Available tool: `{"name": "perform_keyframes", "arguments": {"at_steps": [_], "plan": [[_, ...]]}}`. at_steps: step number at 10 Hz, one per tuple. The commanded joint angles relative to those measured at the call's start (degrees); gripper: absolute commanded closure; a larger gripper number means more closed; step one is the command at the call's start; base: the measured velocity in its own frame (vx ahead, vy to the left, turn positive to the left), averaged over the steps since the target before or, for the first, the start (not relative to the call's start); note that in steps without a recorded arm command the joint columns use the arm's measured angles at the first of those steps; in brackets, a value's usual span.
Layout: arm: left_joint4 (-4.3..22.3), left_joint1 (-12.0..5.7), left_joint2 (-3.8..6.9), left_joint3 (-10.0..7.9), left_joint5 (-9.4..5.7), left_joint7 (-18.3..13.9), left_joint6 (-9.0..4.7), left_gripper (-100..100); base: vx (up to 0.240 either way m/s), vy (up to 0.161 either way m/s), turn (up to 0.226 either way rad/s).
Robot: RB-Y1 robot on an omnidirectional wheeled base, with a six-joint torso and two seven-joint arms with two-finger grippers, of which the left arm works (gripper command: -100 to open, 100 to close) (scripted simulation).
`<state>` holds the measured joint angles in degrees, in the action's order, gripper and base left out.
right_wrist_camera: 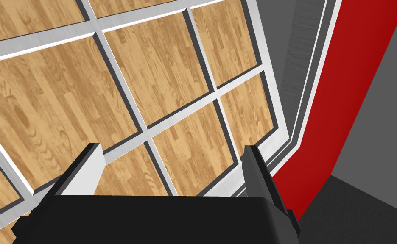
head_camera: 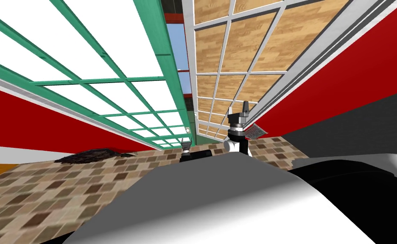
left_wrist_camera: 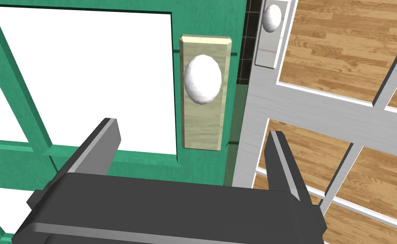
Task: Push the door open
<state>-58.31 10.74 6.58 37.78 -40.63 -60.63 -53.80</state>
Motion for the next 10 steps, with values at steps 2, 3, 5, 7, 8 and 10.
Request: {"name": "perform_keyframes", "arguments": {"at_steps": [2,3,5,7,8,10], "plan": [[0.9,-0.09,0.39,-0.22,-0.25,-0.8,-0.91,-100,0.188,-0.012,-0.041],[1.3,-0.17,0.55,-0.32,-0.36,-1.2,-1.34,-100,0.217,-0.046,-0.063],[2.2,-0.31,0.86,-0.51,-0.56,-1.9,-2.11,-100,0.217,-0.035,-0.05],[2.1,-0.16,0.9,-0.54,-0.6,-1.8,-2.15,-100,0.147,-0.007,-0.028],[2.1,-0.16,0.9,-0.54,-0.6,-1.8,-2.15,100,-0.014,0.003,0.023],[2.1,-0.16,0.9,-0.54,-0.6,-1.8,-2.15,100,-0.027,0.004,-0.014]]}}
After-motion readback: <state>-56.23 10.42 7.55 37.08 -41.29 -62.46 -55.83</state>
